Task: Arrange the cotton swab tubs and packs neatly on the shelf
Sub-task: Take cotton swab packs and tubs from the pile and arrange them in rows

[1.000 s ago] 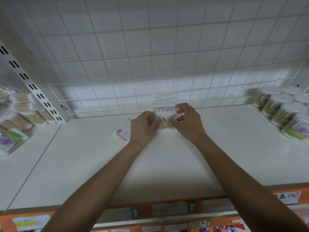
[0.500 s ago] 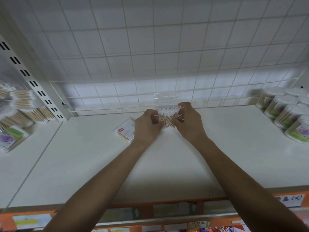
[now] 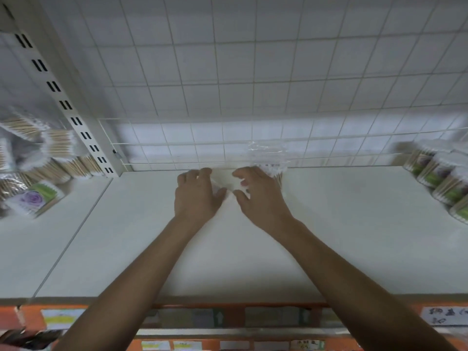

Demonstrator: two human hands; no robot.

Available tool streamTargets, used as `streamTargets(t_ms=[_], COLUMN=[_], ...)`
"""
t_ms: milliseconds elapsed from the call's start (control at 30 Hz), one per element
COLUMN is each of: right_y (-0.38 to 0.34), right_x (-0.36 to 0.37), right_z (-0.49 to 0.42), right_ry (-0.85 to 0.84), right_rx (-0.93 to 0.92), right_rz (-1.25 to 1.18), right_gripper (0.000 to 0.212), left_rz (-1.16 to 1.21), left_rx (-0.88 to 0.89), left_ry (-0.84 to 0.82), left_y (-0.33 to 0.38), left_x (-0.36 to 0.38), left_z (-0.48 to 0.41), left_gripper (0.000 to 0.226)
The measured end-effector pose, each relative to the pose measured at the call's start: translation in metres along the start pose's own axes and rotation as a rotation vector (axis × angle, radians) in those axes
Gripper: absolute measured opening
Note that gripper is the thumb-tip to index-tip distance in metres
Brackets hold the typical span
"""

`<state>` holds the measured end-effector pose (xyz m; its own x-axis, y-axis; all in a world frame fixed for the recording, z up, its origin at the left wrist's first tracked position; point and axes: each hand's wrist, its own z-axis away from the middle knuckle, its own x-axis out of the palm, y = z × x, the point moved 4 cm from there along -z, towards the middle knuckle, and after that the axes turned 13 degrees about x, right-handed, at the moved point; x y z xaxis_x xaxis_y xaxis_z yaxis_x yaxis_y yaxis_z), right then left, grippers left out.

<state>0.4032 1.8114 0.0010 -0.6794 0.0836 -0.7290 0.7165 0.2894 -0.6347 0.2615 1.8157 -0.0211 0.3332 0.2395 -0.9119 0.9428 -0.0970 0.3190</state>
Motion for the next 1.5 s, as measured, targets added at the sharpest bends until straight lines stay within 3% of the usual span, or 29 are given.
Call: streamTargets(t_ms=[167, 333, 433, 567, 700, 833, 967, 1167, 1333, 1500], right_y=[-0.005, -0.008, -0.007, -0.007, -0.003, 0.006, 0.019, 0.047, 0.064, 0.075], right_x=[0.042, 0.059, 0.056, 0.039, 0.017, -0.001, -0.011, -0.027, -0.029, -0.028], right_z=[0.002, 0.006, 0.006, 0.006, 0.008, 0.010, 0.012, 0.012, 0.013, 0.011], right_ry=[-0.256, -0.292, -0.240, -0.100, 0.037, 0.059, 0.042, 0.096, 0.061, 0.039], right_rx=[0.009, 0.035, 0.058, 0.028, 0.074, 0.223, 0.348, 0.407, 0.449, 0.455], right_rz=[0.152, 0.202, 0.233, 0.229, 0.007, -0.231, -0.444, -0.252, -0.131, -0.033], right_gripper=[0.052, 0.066, 0.064, 0.040, 0.025, 0.028, 0.026, 0.025, 0.034, 0.036], left_rz=[0.014, 0.161, 0.297, 0.527, 0.784, 0.671, 0.795, 0.621, 0.535, 0.529], left_rx=[-0.089, -0.123, -0.122, -0.046, -0.067, -0.105, -0.130, 0.062, 0.140, 0.130], left_ry=[-0.120, 0.022, 0.084, 0.262, 0.347, 0.249, 0.106, 0.101, 0.072, 0.052], left_y=[-0.023, -0.021, -0.022, -0.012, -0.001, 0.008, 0.020, 0.041, 0.055, 0.061], left_x=[0.003, -0.008, -0.013, -0.025, -0.028, -0.020, -0.004, 0.001, 0.011, 0.024], left_z=[0.009, 0.018, 0.020, 0.024, 0.024, 0.021, 0.014, 0.010, 0.009, 0.007], left_gripper=[0.061, 0.044, 0.035, 0.021, 0.029, 0.044, 0.045, 0.015, 0.012, 0.022])
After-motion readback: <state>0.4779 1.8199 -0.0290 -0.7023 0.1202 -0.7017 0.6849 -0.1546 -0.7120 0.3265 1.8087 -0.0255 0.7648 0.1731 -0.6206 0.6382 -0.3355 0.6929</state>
